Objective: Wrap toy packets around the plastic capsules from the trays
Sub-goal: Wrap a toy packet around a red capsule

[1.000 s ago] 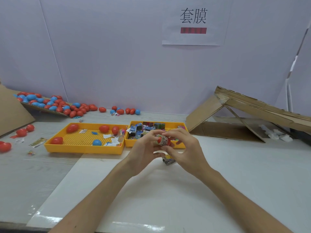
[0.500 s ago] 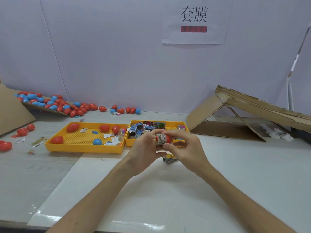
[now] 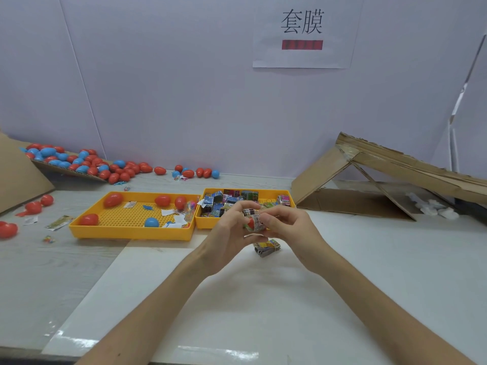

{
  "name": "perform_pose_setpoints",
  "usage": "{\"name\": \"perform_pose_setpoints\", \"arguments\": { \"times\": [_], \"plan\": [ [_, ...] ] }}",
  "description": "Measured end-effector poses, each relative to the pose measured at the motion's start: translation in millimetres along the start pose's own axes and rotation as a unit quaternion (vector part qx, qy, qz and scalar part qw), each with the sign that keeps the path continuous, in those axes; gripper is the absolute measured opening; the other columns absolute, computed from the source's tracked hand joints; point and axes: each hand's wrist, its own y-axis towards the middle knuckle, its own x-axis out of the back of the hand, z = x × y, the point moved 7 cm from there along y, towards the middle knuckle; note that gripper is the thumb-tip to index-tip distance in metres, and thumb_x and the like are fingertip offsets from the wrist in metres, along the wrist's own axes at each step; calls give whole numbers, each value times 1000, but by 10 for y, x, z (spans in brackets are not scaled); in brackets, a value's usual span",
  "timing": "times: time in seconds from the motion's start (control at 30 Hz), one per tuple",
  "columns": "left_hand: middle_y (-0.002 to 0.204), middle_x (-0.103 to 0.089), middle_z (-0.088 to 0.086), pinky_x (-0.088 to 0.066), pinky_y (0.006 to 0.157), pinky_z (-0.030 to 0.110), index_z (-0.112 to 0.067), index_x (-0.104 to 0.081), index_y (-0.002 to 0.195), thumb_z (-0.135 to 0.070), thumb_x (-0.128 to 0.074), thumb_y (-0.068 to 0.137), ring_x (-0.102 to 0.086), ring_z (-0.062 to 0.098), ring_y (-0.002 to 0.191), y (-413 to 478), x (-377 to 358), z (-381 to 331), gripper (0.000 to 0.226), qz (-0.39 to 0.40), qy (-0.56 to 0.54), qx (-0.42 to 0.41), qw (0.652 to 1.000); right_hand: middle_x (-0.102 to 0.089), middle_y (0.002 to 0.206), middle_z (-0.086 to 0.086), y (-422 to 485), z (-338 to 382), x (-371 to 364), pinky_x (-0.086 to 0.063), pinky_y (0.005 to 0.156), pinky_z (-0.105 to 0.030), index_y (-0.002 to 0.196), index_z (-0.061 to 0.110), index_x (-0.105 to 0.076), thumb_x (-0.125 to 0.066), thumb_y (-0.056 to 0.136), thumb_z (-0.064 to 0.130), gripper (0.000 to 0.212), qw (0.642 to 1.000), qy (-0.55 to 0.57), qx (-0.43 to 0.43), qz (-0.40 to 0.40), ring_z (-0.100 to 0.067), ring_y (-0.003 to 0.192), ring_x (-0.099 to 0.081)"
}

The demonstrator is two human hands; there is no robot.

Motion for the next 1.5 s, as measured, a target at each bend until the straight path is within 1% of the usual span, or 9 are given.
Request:
{"name": "perform_pose_setpoints", "arguments": {
  "times": [0.1, 0.2, 0.43, 0.53, 0.77, 0.93, 1.23, 1.37, 1.5],
  "plan": [
    [118, -56, 26, -54, 89, 42, -6, -48, 126, -16, -46, 82, -57, 37, 104, 1, 8, 4, 45, -2, -3, 3, 1000, -75, 97, -15, -10, -10, -47, -58, 80, -32, 91, 13, -80, -78, 73, 33, 28, 996, 82, -27, 32, -27, 92, -73],
    [116, -57, 24, -54, 90, 42, -6, -49, 124, -15, -47, 81, -59, 34, 100, 4, 14, 8, 44, -1, -1, 5, 1000, -76, 97, -12, -16, -26, -71, -57, 79, -27, 89, 13, -81, -76, 75, 29, 21, 991, 116, -43, 44, -23, 92, -73],
    [112, -60, 20, -55, 86, 40, -6, -52, 120, -14, -50, 79, -64, 27, 93, 10, 34, 10, 42, -7, 3, 6, 1000, -74, 100, -15, -15, -19, -61, -57, 81, -29, 95, 9, -79, -70, 82, 17, 18, 987, 144, -48, 51, -26, 96, -71],
    [108, -59, 19, -54, 84, 36, -9, -54, 120, -16, -61, 75, -60, 29, 96, 9, 41, -14, 45, -13, 16, -6, 1000, -74, 102, -14, -13, -4, -42, -57, 85, -31, 104, 6, -77, -69, 83, 15, 23, 987, 148, -34, 51, -26, 100, -71],
    [105, -67, 14, -54, 81, 32, -10, -55, 124, -8, -63, 78, -63, 27, 99, 9, 86, -46, 46, -31, 11, -28, 999, -72, 104, -14, -5, 72, 38, -57, 92, -46, 112, 6, -70, -72, 81, 16, 34, 995, 97, 8, 32, -31, 100, -69],
    [109, -67, 15, -52, 83, 34, -3, -49, 133, -6, -65, 80, -62, 27, 99, -3, 53, -48, 56, -23, 49, -27, 998, -72, 99, -13, -2, 51, 34, -58, 79, -33, 106, -2, -69, -70, 82, 22, 34, 996, 85, -1, 17, -25, 94, -70],
    [110, -69, 14, -54, 83, 32, -6, -50, 132, -9, -68, 81, -64, 27, 100, -10, 28, -39, 54, -15, 46, -17, 999, -69, 94, -17, 21, -9, 41, -57, 83, -36, 100, -7, -66, -65, 87, 16, 26, 990, 133, -24, 35, -26, 92, -69],
    [115, -69, 19, -56, 89, 34, -5, -51, 134, -9, -65, 84, -67, 34, 109, -19, 26, -43, 53, -7, 2, -4, 1000, -71, 100, -14, 29, -28, 68, -57, 84, -40, 110, 1, -71, -62, 90, 31, 37, 992, 118, -30, 13, -27, 98, -69],
    [122, -65, 24, -56, 92, 37, -3, -48, 137, -2, -61, 85, -64, 38, 119, -27, 11, -62, 53, 21, -81, 2, 997, -72, 105, -13, 22, 6, 53, -58, 88, -46, 115, 6, -70, -67, 89, 27, 34, 995, 96, -9, 34, -28, 102, -69]
  ]
}}
